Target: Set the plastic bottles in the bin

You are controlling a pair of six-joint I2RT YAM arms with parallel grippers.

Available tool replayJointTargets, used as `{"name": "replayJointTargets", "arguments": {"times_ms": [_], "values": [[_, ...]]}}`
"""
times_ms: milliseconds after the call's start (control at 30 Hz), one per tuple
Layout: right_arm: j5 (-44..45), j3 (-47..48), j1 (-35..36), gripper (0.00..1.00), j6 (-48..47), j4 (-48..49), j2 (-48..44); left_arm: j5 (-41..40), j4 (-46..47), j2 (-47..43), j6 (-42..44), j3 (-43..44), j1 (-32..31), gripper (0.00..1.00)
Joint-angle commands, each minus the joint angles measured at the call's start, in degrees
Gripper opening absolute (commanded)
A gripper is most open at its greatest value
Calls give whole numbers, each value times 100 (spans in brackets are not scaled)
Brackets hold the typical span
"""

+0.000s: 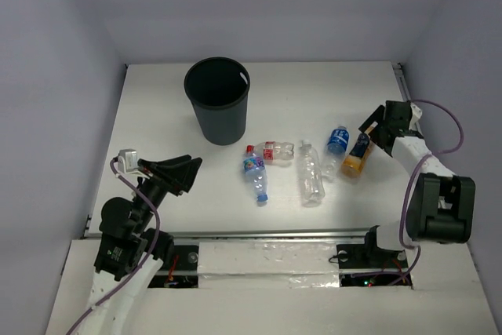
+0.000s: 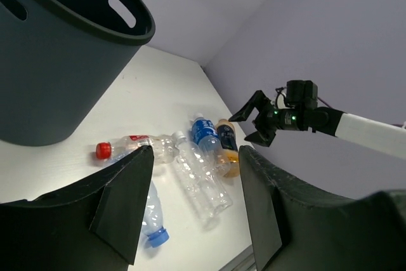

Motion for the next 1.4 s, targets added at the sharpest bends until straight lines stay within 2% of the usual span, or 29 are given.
{"name": "replayJointTargets", "arguments": {"times_ms": [0,167,267,533,567,600,733,833,867,933,967,1000,1200,1367], "values": [[-553,475,10,97,-366,-134,249,-252,47,-137,-41,15,-176,53],[-1194,642,10,98,-568,-187,732,-296,56,-251,-76,-11,-229,54],[-1117,792,10,97,-629,-283,926,-357,21,-260,-85,-2,-282,54],[-862,1195,10,79,-603,-661,1340,-401,30,-225,-111,-29,-282,58],[-809,1205,10,71,-612,-670,1366,-401,21,-190,-103,-20,-282,58],[-739,1205,10,69,-612,-679,1375,-393,21,-163,-103,-20,-282,59],[-738,1231,10,70,-656,-679,1402,-366,30,-49,-85,-2,-282,61],[-738,1275,10,82,-682,-723,1437,-349,30,-5,-85,-2,-282,63],[-738,1267,10,80,-691,-723,1428,-349,21,4,-85,-2,-282,63],[-721,1275,10,61,-718,-775,1419,-349,30,4,-76,-2,-282,63],[-494,1258,10,42,-692,-802,1358,-349,30,-5,-85,-2,-282,63],[-362,1240,10,38,-665,-811,1306,-349,21,-14,-85,-11,-282,63],[394,1082,10,36,-507,-907,331,-366,39,4,-103,-29,-282,64],[326,1397,150,37,-603,-1092,-1154,-305,65,153,-68,-20,-282,62]]}}
